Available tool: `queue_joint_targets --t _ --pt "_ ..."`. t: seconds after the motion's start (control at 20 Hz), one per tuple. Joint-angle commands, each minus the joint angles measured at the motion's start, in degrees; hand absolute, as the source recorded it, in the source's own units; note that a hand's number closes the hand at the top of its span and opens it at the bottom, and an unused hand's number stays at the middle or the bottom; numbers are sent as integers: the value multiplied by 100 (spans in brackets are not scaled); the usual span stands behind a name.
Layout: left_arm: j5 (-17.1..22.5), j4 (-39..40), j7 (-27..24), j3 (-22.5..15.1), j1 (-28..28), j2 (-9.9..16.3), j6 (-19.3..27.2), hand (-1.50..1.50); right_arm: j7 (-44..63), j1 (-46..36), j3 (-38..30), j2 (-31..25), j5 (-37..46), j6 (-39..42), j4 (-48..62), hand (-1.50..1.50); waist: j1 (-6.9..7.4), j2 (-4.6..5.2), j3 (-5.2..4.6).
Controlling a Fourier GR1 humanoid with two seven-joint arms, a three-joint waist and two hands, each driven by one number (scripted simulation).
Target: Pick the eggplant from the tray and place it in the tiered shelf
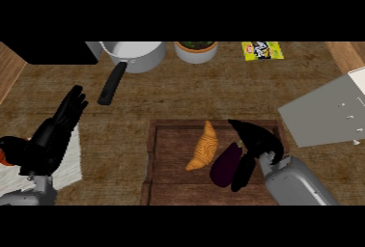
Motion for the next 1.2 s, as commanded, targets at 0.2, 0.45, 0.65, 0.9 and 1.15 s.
queue_joint_targets --t 0.2,0.45,0.65,0.9,1.15 --pt "185 -113 -107 380 155 86 -269 0 138 420 -45 82 274 333 31 -150 -8 -1 1" --pt "-155 399 -173 200 -133 -86 -137 0 -117 424 -4 327 457 316 547 -150 -14 6 1" --pt "-294 -97 342 11 -241 -258 77 0 -216 671 -122 319 340 513 314 -150 -20 -2 3" --pt "-49 157 -98 308 53 -109 -253 0 -1056 1221 -39 56 666 229 592 -150 -23 5 3" --pt "-129 -197 357 157 -168 -180 -163 0 -1013 892 -145 417 783 154 1060 -150 9 11 5"
